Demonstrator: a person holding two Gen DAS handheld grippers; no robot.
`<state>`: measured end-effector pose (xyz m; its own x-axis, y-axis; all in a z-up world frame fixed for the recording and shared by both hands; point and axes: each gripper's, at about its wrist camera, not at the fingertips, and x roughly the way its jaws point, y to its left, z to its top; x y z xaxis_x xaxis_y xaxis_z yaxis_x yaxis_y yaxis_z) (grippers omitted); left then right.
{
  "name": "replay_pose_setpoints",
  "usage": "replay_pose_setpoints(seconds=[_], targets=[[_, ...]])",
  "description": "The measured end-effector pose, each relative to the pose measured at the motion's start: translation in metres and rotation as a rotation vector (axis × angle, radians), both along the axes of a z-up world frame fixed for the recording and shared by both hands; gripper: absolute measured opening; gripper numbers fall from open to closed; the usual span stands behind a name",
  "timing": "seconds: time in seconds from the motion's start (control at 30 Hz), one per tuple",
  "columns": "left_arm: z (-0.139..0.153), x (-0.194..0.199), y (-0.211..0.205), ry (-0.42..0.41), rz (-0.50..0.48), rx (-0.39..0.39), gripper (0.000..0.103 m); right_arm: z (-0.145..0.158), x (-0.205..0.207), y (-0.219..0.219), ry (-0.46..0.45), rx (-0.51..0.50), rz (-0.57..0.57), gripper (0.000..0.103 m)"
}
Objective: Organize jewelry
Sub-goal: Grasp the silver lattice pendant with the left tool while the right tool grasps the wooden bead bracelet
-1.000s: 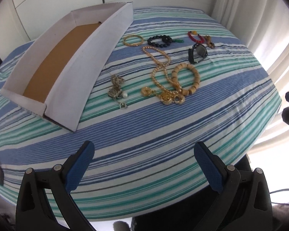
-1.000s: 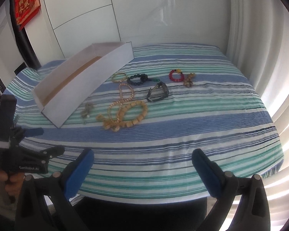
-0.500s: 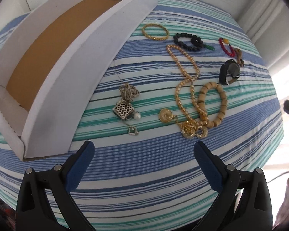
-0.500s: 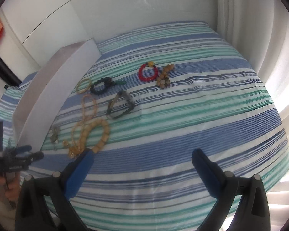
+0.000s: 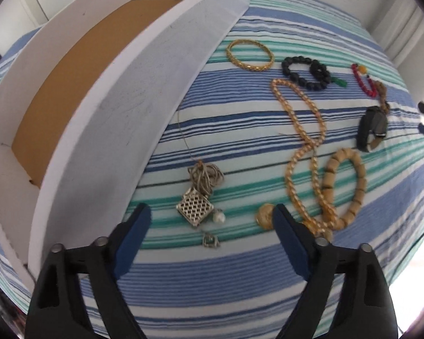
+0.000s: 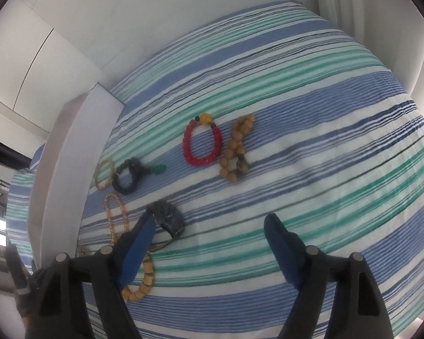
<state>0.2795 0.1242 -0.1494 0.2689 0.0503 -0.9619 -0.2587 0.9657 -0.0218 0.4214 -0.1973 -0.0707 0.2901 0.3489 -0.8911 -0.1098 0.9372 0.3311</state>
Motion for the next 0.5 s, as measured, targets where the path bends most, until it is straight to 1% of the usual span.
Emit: replay_pose_setpoints(seconds=[0.1, 0.17, 0.2, 0.27, 0.3, 0.37, 0.4, 0.47, 0.5], targets=[[-0.011, 0.008, 0.002, 0.016, 0.010, 0.004, 0.078, 0.000, 0.030, -0.018, 0.032, 0.043, -0.073, 0.074], [-0.017, 0.012, 0.003, 0.026, 0.013, 0.014, 0.075, -0.005, 0.045, -0.018, 0.055, 0.054, -0.078, 0.072], [-0.019, 0.014, 0.004, 0.028, 0.013, 0.018, 0.073, -0.009, 0.049, -0.017, 0.059, 0.045, -0.073, 0.068], [-0.022, 0.016, 0.005, 0.032, 0.017, 0.022, 0.071, -0.019, 0.058, -0.004, 0.066, 0.002, -0.031, 0.065], [-0.022, 0.018, 0.005, 0.032, 0.017, 0.022, 0.070, -0.025, 0.060, 0.002, 0.064, -0.026, -0.011, 0.060], [-0.024, 0.019, 0.007, 0.033, 0.019, 0.033, 0.070, -0.037, 0.064, 0.018, 0.053, -0.094, 0.039, 0.054], [-0.025, 0.020, 0.007, 0.035, 0.020, 0.041, 0.068, -0.042, 0.066, 0.024, 0.044, -0.120, 0.050, 0.048], [-0.028, 0.021, 0.010, 0.043, 0.021, 0.050, 0.061, -0.051, 0.073, 0.029, 0.036, -0.139, 0.051, 0.045], [-0.029, 0.022, 0.013, 0.044, 0.020, 0.042, 0.053, -0.056, 0.077, 0.029, 0.036, -0.142, 0.042, 0.033]])
